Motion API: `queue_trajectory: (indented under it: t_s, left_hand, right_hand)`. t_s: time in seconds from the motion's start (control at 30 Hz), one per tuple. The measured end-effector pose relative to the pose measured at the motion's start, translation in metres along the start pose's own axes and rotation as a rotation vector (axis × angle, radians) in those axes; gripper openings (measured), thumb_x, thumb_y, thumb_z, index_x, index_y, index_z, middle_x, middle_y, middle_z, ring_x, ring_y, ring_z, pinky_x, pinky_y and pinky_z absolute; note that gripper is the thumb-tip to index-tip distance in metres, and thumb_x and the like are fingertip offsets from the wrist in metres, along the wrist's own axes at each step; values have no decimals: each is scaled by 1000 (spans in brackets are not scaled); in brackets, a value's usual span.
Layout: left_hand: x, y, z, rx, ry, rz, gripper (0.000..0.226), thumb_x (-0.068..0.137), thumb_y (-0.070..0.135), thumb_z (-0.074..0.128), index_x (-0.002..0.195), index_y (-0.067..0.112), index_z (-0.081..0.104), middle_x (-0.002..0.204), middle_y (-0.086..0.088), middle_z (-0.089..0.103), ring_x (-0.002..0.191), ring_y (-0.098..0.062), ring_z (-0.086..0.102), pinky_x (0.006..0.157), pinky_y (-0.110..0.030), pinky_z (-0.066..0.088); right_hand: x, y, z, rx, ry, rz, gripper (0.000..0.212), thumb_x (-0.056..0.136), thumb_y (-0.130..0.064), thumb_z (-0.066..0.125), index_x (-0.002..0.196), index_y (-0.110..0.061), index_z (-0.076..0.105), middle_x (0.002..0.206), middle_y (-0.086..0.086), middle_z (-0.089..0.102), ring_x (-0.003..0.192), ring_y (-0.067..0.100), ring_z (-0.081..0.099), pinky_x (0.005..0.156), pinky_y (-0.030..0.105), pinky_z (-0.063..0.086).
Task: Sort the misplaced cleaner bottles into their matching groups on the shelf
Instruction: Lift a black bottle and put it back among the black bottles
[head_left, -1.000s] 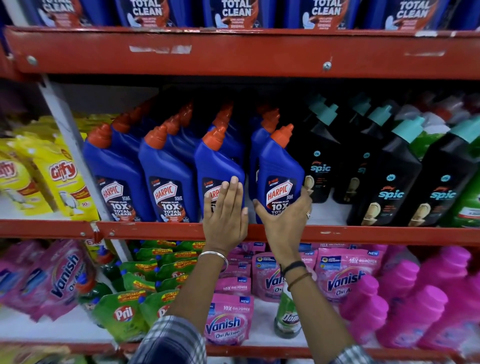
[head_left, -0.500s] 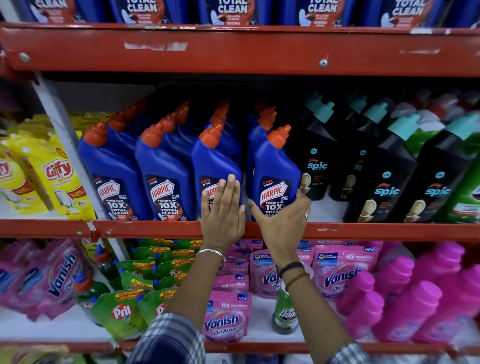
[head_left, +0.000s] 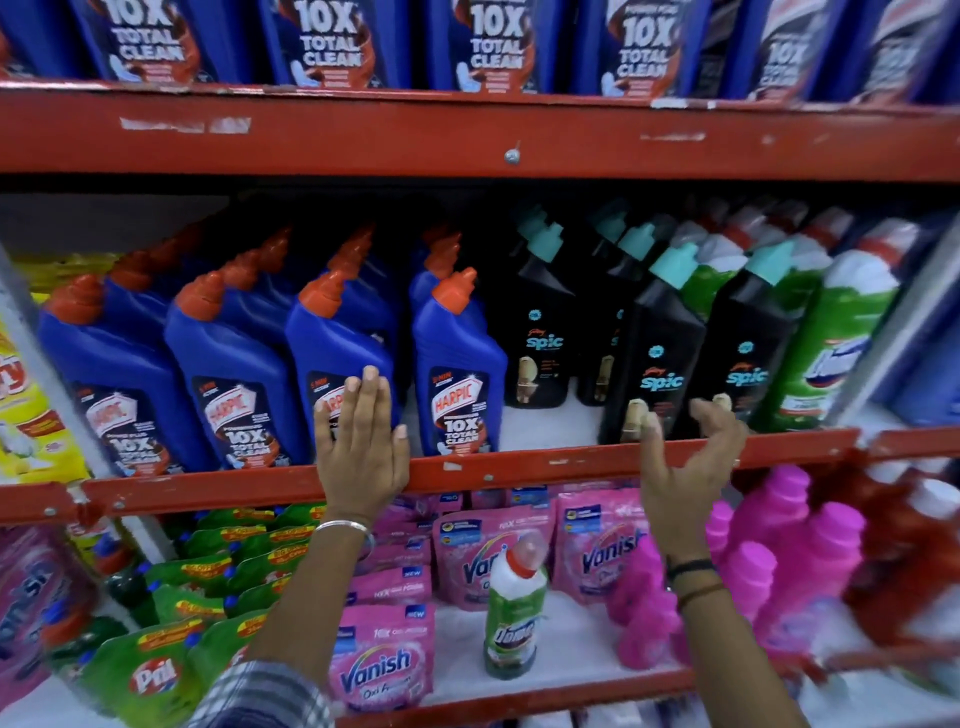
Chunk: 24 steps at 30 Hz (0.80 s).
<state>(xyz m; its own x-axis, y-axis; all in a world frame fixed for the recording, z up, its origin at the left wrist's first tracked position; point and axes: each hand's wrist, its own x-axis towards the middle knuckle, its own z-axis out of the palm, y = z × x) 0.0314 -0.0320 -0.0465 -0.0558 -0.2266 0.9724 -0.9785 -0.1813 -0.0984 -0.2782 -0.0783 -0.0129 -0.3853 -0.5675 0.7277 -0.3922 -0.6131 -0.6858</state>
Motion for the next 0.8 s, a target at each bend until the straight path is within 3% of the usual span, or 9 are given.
queue_trajectory:
  t_s: [0.07,0.13,0.23,0.3,0.4,0.8]
  left_hand:
    - [0,0,1,5,8,0,58,100,29,29,152,8,13,161,-1,4,148,-16,5,119,-45,5]
    - [0,0,0,12,9,2,58,100,29,29,152,8,13,161,-1,4,148,-17,5,119,-45,5]
    - [1,0,1,15,14,3,59,99,29,30,152,7,15,161,-2,5,148,-18,6,119,-44,5]
    - [1,1,1,25,22,3,59,99,28,31,151,7,15,161,-2,6,148,-18,7,119,-45,5]
    - [2,2,0,22,28,0,59,98,28,32,151,6,16,161,-2,6,148,-19,7,120,-44,5]
    - [2,3,1,23,34,-4,58,98,28,32,150,6,18,161,-2,7,148,-19,9,120,-44,5]
  right_hand:
    - [29,18,-16,-50,83,42,43,87,-27,63,115,1,48,112,24,49,107,36,47,97,50,40]
    - [53,35,-29,-123,75,89,55,85,-31,66,123,2,45,119,26,47,113,35,44,105,43,35]
    - [77,50,-36,-175,-81,143,85,76,-49,67,134,4,36,130,26,41,125,34,38,109,37,29]
    - [85,54,-34,-200,-173,135,94,72,-48,74,139,3,31,137,24,38,130,33,34,111,38,26]
    - [91,56,-28,-253,-232,107,98,73,-33,79,143,4,22,146,25,30,138,35,25,113,35,20]
    - [98,48,-28,-343,-216,93,104,70,-32,81,145,5,18,148,24,31,137,35,29,111,39,28]
